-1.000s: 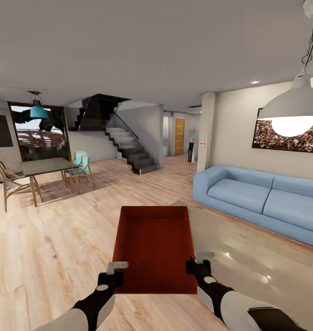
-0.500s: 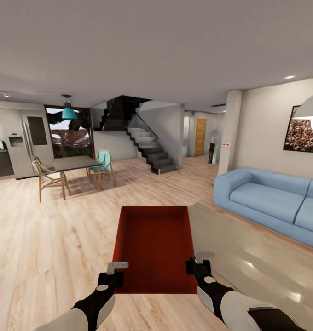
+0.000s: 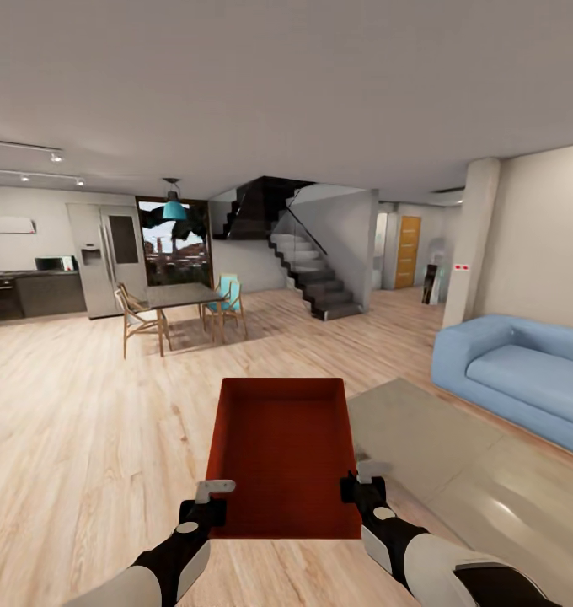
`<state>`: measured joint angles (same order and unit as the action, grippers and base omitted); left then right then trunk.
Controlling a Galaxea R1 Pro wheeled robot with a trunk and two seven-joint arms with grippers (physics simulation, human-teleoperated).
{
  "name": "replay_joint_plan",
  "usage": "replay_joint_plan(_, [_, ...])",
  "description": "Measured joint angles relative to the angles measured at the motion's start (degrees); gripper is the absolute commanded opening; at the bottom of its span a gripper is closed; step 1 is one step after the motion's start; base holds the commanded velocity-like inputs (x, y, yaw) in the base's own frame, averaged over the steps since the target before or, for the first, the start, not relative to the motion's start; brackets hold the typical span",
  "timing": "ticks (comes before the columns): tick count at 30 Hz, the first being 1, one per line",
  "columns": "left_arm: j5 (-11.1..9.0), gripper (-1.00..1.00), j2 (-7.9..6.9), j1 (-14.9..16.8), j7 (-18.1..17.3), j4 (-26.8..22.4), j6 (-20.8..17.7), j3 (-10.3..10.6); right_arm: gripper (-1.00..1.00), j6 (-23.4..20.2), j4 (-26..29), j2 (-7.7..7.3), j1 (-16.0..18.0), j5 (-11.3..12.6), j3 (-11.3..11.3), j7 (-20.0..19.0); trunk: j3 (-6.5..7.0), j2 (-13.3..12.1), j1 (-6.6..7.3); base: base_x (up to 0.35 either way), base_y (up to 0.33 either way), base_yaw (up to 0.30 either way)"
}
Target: Move the two storage containers from the living room to the garage. In the garage, place one container on the floor and stack the other container on top of it (either order is fine).
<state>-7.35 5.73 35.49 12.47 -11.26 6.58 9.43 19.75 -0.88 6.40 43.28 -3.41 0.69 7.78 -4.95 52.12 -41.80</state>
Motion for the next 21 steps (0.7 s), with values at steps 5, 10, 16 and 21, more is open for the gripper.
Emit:
replay_joint_plan(5, [0.00, -1.00, 0.00, 0.00, 0.00, 0.00, 0.00, 0.00, -1.00, 0.00, 0.00, 0.00, 0.00, 0.00, 0.00, 0.00, 0.00, 0.00, 0.00, 0.000, 0.000, 0.300])
replay_joint_plan(10, [0.00, -1.00, 0.00, 0.00, 0.00, 0.00, 0.00, 0.00, -1.00, 0.00, 0.00, 0.00, 0.00, 0.00, 0.00, 0.00, 0.00, 0.00, 0.00, 0.000, 0.000, 0.300])
replay_joint_plan(16, [0.00, -1.00, -0.01, 0.00, 0.02, 0.00, 0.01, 0.00, -1.00, 0.00, 0.00, 0.01, 0.00, 0.03, 0.02, -0.01, 0.00, 0.00, 0.00, 0.000, 0.000, 0.300])
replay_joint_plan(21, [0.00, -1.00, 0.01, 0.00, 0.05, 0.00, 0.01, 0.01, -1.00, 0.00, 0.00, 0.00, 0.00, -0.02, -0.03, -0.02, 0.00, 0.00, 0.00, 0.000, 0.000, 0.300])
